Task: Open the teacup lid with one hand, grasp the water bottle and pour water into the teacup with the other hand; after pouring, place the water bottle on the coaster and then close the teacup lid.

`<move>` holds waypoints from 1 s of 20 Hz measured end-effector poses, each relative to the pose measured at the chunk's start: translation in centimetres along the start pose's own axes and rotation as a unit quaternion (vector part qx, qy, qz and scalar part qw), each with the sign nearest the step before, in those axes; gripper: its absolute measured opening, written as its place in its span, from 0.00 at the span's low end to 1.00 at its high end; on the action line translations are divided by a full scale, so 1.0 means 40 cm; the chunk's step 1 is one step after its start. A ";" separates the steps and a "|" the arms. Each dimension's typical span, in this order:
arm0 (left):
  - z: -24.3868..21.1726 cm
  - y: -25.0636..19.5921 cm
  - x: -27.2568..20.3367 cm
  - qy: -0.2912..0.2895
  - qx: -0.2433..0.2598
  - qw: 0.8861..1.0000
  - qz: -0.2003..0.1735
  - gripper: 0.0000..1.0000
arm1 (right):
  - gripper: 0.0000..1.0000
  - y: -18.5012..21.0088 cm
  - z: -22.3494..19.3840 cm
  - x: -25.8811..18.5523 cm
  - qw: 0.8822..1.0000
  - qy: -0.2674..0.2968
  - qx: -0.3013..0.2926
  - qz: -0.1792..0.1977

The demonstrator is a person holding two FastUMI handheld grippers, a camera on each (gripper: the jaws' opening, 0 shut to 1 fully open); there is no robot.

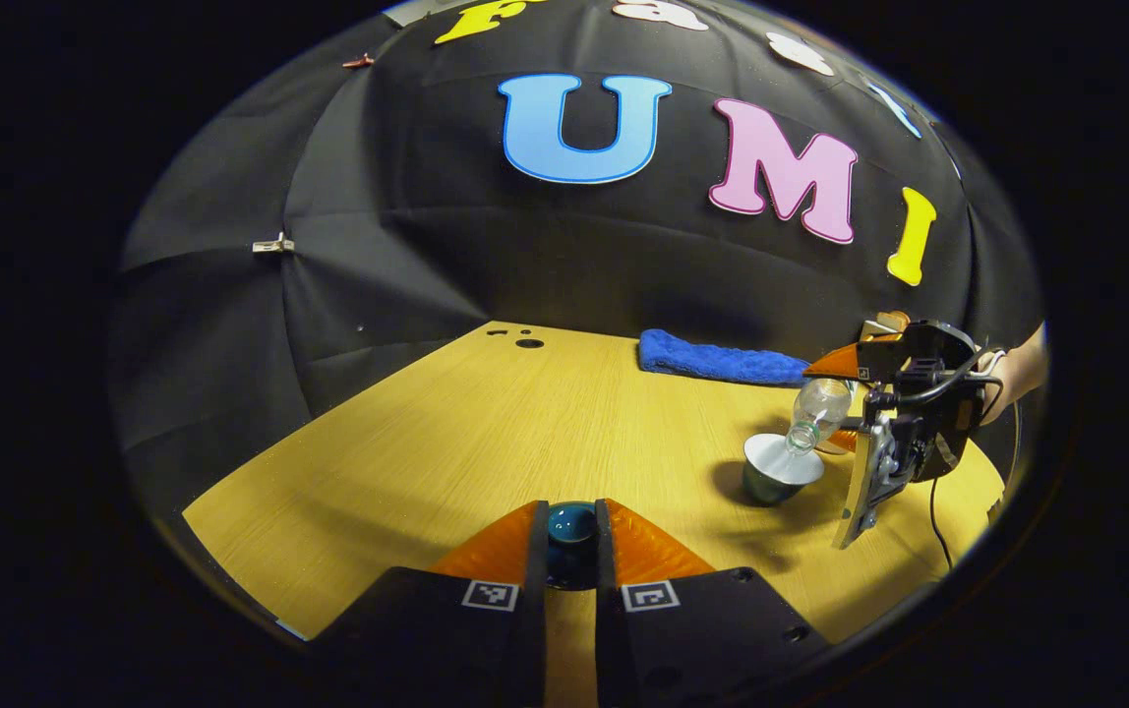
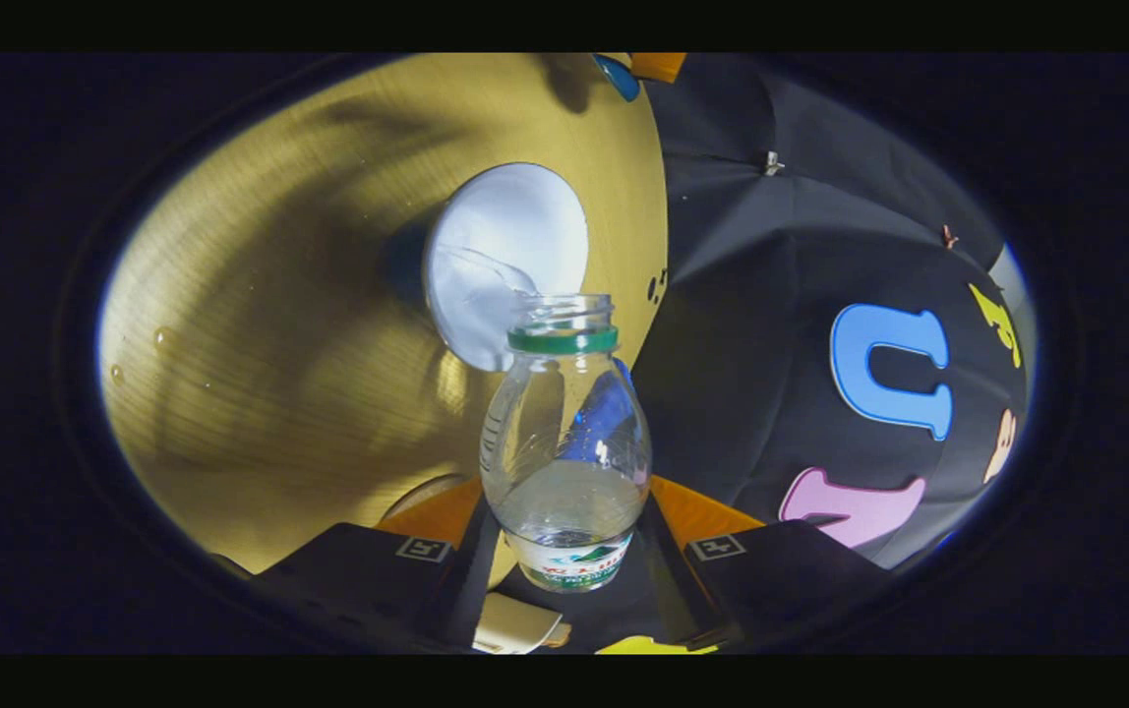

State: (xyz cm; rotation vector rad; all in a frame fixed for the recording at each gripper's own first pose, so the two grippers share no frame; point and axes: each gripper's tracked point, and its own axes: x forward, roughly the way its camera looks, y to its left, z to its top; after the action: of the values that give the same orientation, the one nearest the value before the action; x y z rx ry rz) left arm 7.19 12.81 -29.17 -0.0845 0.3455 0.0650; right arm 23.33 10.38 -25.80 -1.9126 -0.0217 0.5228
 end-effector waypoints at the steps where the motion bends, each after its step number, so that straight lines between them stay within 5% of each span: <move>1: 0.000 -0.001 0.000 0.000 0.000 1.000 -0.001 0.24 | 0.72 0.000 -0.002 0.002 1.000 0.000 -0.004 0.001; 20: 0.000 -0.002 -0.015 -0.003 0.003 1.000 0.002 0.27 | 0.72 -0.029 0.006 0.012 0.996 -0.020 -0.083 -0.010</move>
State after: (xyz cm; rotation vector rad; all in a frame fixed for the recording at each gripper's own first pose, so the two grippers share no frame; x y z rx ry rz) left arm 6.64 12.72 -28.97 -0.0779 0.3399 0.0689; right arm 23.94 11.19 -25.02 -2.0615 -0.1141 0.5597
